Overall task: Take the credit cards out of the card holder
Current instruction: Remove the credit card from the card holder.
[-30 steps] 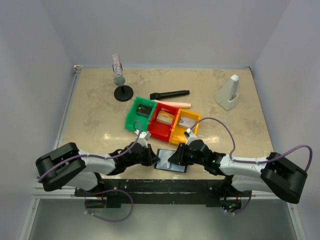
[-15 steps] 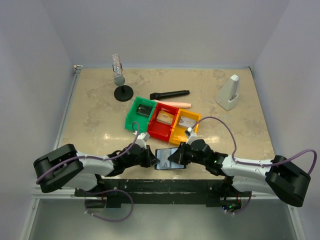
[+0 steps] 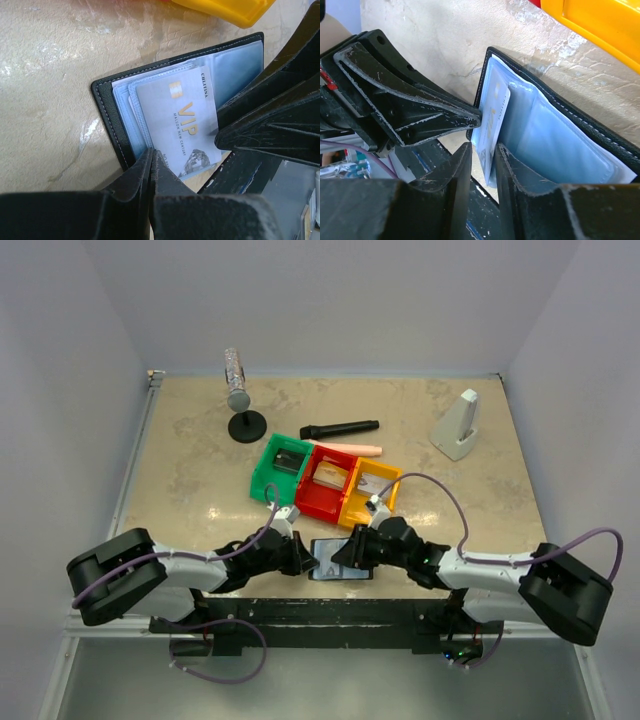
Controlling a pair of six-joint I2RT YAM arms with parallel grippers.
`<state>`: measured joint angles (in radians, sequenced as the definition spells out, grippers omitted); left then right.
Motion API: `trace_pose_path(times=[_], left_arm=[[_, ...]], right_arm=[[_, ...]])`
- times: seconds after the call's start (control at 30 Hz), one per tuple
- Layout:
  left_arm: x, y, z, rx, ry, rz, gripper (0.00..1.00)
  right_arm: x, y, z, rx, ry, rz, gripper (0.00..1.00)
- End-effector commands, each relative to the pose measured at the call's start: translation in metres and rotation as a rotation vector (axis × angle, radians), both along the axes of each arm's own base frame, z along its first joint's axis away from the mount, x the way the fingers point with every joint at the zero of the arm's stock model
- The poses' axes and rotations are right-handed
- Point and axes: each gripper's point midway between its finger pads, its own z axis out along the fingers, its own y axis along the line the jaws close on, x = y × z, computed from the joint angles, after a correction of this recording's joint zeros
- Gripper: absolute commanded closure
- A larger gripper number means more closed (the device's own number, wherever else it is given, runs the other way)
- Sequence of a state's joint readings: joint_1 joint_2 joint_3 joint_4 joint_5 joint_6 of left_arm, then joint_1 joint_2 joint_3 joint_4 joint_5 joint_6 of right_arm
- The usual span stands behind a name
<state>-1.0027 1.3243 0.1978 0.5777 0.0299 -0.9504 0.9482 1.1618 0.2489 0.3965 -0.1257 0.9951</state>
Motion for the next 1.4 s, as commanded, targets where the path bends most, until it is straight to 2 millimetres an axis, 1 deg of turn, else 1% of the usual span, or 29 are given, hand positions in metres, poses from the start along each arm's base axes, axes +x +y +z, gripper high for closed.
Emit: trace_pose_path(times=[0.0, 0.27, 0.5, 0.83, 1.2, 1.37], left_arm=[[-0.005, -0.006, 0.004, -0.031, -0.012, -0.041, 1.0], [-0.006, -0.012, 0.008, -0.047, -0.019, -0.068, 1.0], [-0.005, -0.01, 0.007, -0.045, -0.023, -0.062, 1.0], [-0.004, -0.002, 0.002, -0.023, -0.009, -0.019, 1.0], [-0.004, 0.002, -0.003, -0.01, 0.008, 0.004, 1.0], [-0.004, 0.004, -0.005, -0.006, 0.014, 0.009, 1.0]], right_arm=[[0.007, 0.023, 0.034, 0.113, -0.047, 0.034, 0.69], [0.007, 0.029, 0.034, 0.115, -0.036, 0.054, 0.68], [0.004, 0.033, 0.029, 0.096, -0.008, 0.076, 0.69], [0.007, 0.014, 0.03, 0.039, -0.031, 0.042, 0.7], [0.005, 0.006, 0.029, 0.026, -0.036, 0.03, 0.72], [0.004, 0.003, 0.033, 0.026, -0.048, 0.026, 0.72]])
